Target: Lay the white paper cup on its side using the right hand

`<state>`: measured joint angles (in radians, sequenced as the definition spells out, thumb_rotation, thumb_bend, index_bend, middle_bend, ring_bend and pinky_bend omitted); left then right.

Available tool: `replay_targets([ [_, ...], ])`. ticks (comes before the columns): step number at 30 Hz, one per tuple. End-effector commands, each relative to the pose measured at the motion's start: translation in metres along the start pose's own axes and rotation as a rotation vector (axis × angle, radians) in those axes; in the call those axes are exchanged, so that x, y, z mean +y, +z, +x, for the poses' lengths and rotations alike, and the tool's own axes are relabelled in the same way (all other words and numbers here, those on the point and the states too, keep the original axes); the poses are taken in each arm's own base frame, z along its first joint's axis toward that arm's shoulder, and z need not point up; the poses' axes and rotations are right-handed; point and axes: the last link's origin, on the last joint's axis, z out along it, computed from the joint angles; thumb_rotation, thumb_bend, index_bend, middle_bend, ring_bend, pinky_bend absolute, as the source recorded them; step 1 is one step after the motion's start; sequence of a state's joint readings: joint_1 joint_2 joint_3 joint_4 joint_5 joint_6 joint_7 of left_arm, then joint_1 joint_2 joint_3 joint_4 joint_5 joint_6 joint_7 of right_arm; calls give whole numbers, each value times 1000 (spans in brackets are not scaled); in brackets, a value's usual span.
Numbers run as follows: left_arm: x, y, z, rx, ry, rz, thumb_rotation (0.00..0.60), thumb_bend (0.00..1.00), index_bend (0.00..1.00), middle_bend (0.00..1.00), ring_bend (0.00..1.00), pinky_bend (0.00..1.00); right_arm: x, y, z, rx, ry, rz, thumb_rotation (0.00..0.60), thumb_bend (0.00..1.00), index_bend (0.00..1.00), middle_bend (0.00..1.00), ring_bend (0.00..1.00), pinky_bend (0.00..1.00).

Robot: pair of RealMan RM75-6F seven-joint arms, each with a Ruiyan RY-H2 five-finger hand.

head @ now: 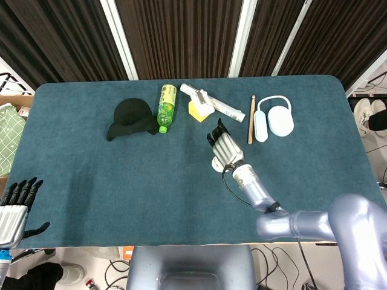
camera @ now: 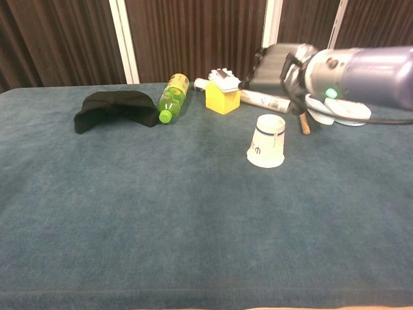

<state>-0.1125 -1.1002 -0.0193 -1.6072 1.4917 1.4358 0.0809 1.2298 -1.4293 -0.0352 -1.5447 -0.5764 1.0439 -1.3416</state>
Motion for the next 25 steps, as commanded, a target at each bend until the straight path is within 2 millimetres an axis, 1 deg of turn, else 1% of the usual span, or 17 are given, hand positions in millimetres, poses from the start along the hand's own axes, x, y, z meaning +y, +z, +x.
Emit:
replay_targets([
  [1, 0, 0, 0, 1, 1, 2, 599, 49, 1, 0, 0, 0, 10, -9, -1, 6, 60, -18, 600, 281, 15, 136, 109, 58],
  [2, 0, 0, 0, 2, 2, 2, 599, 49, 1, 0, 0, 0, 13, -11, -2, 7, 83, -26, 600, 281, 15, 133, 109, 58],
  [3, -1, 0, 0, 5, 1, 2, 599, 49, 1, 0, 0, 0, 22, -20, -3, 7, 178, -53, 600, 274, 8, 117, 105, 57],
  [4, -1, 0, 0, 7, 0, 2, 599, 49, 1, 0, 0, 0, 28, -31, -5, 16, 249, -61, 600, 270, 5, 109, 101, 56],
  [5, -1, 0, 0, 9, -2, 2, 599, 48, 1, 0, 0, 0, 38, -47, -13, 22, 346, -78, 600, 266, 3, 99, 94, 55],
  [6, -2, 0, 0, 10, -3, 2, 599, 49, 1, 0, 0, 1, 44, -56, -21, 18, 404, -93, 600, 264, 6, 90, 85, 53],
  [7, -2, 0, 0, 12, -1, 2, 599, 48, 1, 0, 0, 0, 52, -70, -31, 13, 486, -122, 600, 261, 11, 81, 75, 49],
  [9, -2, 0, -1, 15, 2, 1, 599, 48, 1, 0, 0, 0, 58, -90, -47, 6, 609, -140, 597, 225, 28, 49, 25, 16],
  [10, -2, 0, -1, 15, 3, 0, 599, 48, 1, 0, 0, 0, 62, -104, -59, 6, 685, -157, 588, 212, 28, 42, 14, 7],
  [12, -2, 0, -2, 15, 6, 1, 599, 47, 1, 0, 0, 0, 67, -125, -80, 0, 787, -193, 551, 168, 23, 23, 0, 0],
  [13, -2, 0, -2, 14, 7, 1, 599, 47, 1, 0, 0, 1, 70, -136, -93, -3, 844, -213, 544, 154, 21, 17, 0, 0],
  [17, -2, -1, -2, 21, 8, 0, 599, 47, 1, 0, 0, 0, 70, -160, -135, -31, 979, -254, 543, 90, 25, 2, 0, 0],
  [20, 0, -1, -1, 24, 5, 1, 599, 47, 1, 0, 0, 0, 69, -170, -154, -29, 1059, -279, 542, 72, 10, 2, 0, 0],
  [22, 0, 0, -1, 24, 6, 3, 599, 47, 1, 0, 0, 0, 70, -174, -162, -17, 1093, -291, 543, 66, 11, 2, 0, 0],
  [25, 0, 0, -1, 24, 8, 3, 599, 47, 1, 0, 0, 0, 71, -177, -167, -5, 1118, -302, 546, 54, 5, 2, 0, 0],
])
